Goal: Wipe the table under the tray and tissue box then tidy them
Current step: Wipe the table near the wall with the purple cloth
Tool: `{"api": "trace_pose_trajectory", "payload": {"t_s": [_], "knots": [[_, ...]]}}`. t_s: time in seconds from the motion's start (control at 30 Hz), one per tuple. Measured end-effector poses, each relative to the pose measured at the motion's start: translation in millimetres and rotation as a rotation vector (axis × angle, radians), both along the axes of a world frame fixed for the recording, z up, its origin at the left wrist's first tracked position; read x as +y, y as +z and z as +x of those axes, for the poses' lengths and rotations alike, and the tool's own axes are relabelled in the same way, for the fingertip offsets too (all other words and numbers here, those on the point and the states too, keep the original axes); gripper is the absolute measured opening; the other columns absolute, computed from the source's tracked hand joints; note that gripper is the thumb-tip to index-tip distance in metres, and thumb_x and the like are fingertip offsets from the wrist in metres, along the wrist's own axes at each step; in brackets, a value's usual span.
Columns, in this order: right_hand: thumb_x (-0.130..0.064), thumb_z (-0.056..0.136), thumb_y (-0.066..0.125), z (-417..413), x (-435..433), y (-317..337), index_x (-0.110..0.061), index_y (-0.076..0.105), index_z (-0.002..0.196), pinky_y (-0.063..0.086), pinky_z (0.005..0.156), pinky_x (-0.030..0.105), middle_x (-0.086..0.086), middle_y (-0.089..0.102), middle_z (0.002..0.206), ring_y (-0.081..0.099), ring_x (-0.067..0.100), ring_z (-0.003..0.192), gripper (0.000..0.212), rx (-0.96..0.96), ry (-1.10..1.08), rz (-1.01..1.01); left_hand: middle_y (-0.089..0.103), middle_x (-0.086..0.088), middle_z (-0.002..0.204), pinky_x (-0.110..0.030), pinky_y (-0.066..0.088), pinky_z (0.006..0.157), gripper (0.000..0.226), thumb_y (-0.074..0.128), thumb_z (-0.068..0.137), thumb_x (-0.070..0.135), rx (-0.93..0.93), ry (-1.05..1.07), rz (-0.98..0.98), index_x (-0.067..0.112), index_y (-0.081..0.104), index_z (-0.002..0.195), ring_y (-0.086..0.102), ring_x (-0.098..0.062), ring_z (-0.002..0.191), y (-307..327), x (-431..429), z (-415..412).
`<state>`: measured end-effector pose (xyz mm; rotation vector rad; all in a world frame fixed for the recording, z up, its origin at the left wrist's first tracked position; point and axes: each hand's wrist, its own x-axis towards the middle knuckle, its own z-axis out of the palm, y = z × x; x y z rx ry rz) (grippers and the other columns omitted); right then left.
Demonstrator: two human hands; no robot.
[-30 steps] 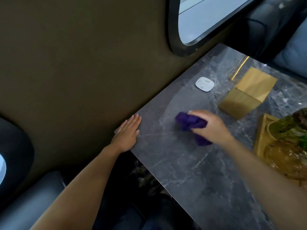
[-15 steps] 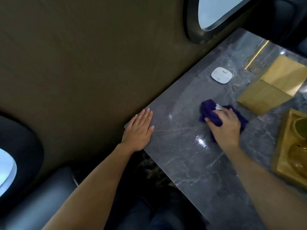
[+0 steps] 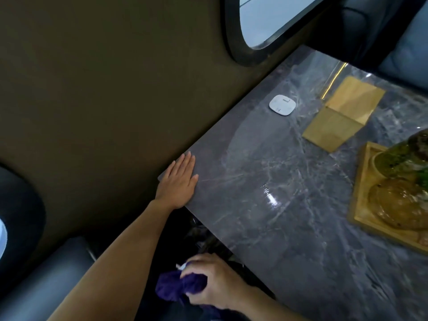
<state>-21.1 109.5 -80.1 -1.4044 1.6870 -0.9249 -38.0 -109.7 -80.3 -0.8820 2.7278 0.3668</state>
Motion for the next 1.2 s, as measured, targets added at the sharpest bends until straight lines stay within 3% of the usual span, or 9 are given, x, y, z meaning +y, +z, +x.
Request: {"api": "trace_pose_trajectory", "payload": {"t_s": [0.13,0.23,0.37,0.47,0.6,0.73,0.83,0.93,1.2], "knots": [[-0.015,0.065,0.076,-11,14,14,-0.017,0.068,0.098,0.031,0.090,0.004,-0.002,0.067,0.111,0.058,0.000,0.099,0.034,-0.098,0.015,0.033,-0.005,0.000,0.160,-0.032,-0.005,0.120,0.055,0.014,0.099,0.036,-0.001,0.022,0.023,0.016,-0.003,0.147,-0.007,-0.010,0.146,3,3,-1],[-0.014,0.064,0.077,-33,21,31,-0.019,0.069,0.095,0.038,0.085,0.005,-0.024,0.061,0.096,0.053,-0.017,0.088,0.032,-0.199,-0.155,0.023,-0.004,0.000,0.160,-0.033,-0.006,0.120,0.056,0.017,0.098,0.036,0.013,0.080,0.061,0.016,-0.002,0.148,-0.007,-0.011,0.146,7,10,-6],[-0.020,0.060,0.074,-69,26,56,-0.036,0.069,0.082,0.043,0.079,0.009,-0.031,0.064,0.084,0.060,-0.006,0.082,0.028,-0.307,-0.403,-0.032,-0.004,-0.006,0.160,-0.038,-0.008,0.120,0.069,0.022,0.095,0.049,0.005,0.177,0.059,0.011,-0.002,0.148,-0.008,-0.018,0.147,12,26,-19],[-0.021,0.061,0.074,-99,34,68,-0.040,0.067,0.082,0.044,0.081,0.010,-0.029,0.066,0.089,0.063,-0.002,0.087,0.030,-0.219,-0.573,-0.125,-0.001,-0.011,0.160,-0.046,-0.005,0.121,0.076,0.023,0.092,0.056,-0.013,0.208,0.036,0.008,0.001,0.148,-0.007,-0.025,0.147,13,41,-30],[-0.010,0.062,0.074,-134,57,68,-0.017,0.070,0.089,0.045,0.080,0.010,-0.016,0.067,0.093,0.063,0.001,0.088,0.028,-0.075,-0.733,-0.171,0.003,-0.010,0.160,-0.055,-0.002,0.119,0.077,0.026,0.091,0.058,0.010,0.185,-0.011,0.010,0.006,0.148,-0.004,-0.028,0.147,11,67,-41],[-0.003,0.064,0.077,-152,98,59,-0.012,0.070,0.095,0.042,0.080,0.004,-0.004,0.062,0.098,0.061,0.013,0.091,0.033,0.077,-0.825,-0.103,0.003,-0.008,0.160,-0.044,0.000,0.122,0.074,0.028,0.091,0.056,0.089,0.015,-0.027,0.014,0.008,0.148,-0.001,-0.023,0.148,11,102,-57],[-0.007,0.063,0.078,-156,132,53,-0.014,0.069,0.099,0.044,0.090,0.022,-0.005,0.059,0.105,0.058,0.019,0.098,0.037,0.188,-0.901,-0.025,0.007,-0.007,0.160,-0.039,0.000,0.122,0.072,0.023,0.090,0.058,0.101,-0.162,-0.012,0.017,0.010,0.148,0.003,-0.021,0.148,11,140,-75],[-0.006,0.059,0.079,-158,164,51,-0.011,0.070,0.096,0.046,0.089,0.040,-0.004,0.058,0.103,0.059,0.028,0.098,0.038,0.262,-0.991,-0.017,0.012,-0.006,0.159,-0.039,0.002,0.121,0.081,0.005,0.080,0.063,0.117,-0.315,-0.025,0.019,0.011,0.148,0.008,-0.021,0.147,11,177,-90],[-0.015,0.059,0.075,-150,262,41,-0.010,0.070,0.097,0.037,0.089,0.040,0.016,0.067,0.108,0.059,0.035,0.102,0.039,0.431,-1.298,0.209,0.007,-0.004,0.160,-0.040,0.002,0.121,0.080,0.004,0.079,0.063,0.097,-0.509,0.017,0.023,0.008,0.148,0.003,-0.020,0.148,13,240,-120]]}}
